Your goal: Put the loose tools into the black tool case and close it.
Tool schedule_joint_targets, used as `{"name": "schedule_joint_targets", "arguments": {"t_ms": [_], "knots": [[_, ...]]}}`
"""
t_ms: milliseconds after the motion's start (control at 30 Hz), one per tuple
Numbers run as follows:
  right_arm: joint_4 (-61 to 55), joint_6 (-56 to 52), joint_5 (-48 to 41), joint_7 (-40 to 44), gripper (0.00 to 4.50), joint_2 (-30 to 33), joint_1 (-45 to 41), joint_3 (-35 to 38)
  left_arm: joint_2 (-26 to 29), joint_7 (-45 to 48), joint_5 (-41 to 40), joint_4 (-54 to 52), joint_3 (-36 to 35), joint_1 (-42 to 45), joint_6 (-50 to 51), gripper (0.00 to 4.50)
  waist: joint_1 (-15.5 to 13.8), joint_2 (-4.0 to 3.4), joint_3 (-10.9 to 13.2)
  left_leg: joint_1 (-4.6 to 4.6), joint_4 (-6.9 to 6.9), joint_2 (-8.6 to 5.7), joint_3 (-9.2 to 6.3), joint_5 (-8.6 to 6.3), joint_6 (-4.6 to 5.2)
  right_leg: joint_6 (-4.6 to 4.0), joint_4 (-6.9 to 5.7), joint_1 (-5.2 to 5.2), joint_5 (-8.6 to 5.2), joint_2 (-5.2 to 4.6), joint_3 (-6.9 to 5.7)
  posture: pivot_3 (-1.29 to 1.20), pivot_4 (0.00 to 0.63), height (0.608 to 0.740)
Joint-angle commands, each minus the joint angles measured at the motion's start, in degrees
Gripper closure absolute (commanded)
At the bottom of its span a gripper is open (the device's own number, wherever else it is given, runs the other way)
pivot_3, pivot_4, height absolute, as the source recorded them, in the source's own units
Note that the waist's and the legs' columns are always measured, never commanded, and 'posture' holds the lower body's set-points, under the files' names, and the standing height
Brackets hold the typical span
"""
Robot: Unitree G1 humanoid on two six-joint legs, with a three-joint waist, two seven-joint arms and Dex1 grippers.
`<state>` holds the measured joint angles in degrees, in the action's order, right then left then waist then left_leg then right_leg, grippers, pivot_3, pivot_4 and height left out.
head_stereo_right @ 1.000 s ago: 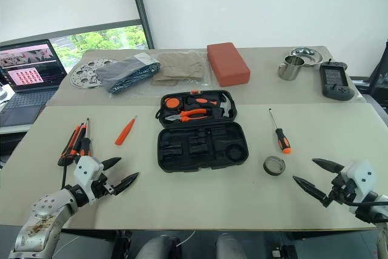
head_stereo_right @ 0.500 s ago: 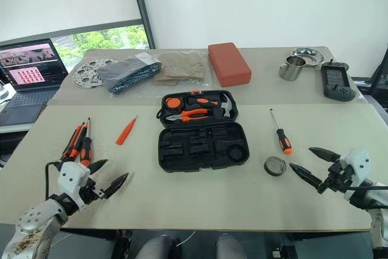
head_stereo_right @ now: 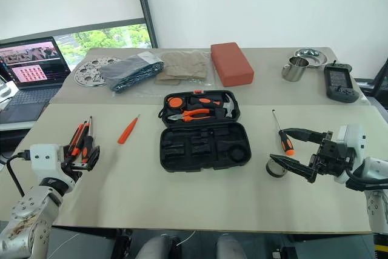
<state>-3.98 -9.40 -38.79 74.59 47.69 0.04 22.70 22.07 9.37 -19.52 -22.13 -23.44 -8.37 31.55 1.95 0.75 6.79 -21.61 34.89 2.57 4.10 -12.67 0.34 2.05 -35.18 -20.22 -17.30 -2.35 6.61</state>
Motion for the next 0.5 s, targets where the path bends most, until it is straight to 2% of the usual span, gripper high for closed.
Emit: {"name": "schedule_joint_targets", "arguments": {"t_ms": [33,267,500], "knots": [[-0.73,0.99,-1.6,3.31,0.02,0.05,-1.47,0.07,0.08,-2.46,-0.06,-2.11,-0.76,1.53,4.55,0.0,-0.01,0.0,0.0,0.0,0.0,0.0,0.0,0.0,0.0,0.0,-0.01,0.0,0.0,0.0,0.0,0.0,0.15,0.74],[-1.14,0.83,-1.18,4.08,0.02,-1.19,-2.93,-0.59,-0.28,-3.11,-0.29,-0.35,0.36,3.41,9.7,0.0,0.08,0.0,0.0,0.0,0.0,-0.02,-0.07,0.0,0.0,-0.03,-0.02,0.0,0.01,0.03,-0.04,0.0,0.15,0.74],[-0.26,0.74,-1.77,4.91,0.02,-1.15,-4.35,-0.35,-2.22,-3.84,1.0,2.85,2.46,3.86,10.59,0.0,0.1,0.0,0.0,0.0,0.01,-0.06,-0.09,0.0,-0.01,-0.03,-0.04,0.0,0.02,0.02,-0.03,0.0,0.15,0.74]]}}
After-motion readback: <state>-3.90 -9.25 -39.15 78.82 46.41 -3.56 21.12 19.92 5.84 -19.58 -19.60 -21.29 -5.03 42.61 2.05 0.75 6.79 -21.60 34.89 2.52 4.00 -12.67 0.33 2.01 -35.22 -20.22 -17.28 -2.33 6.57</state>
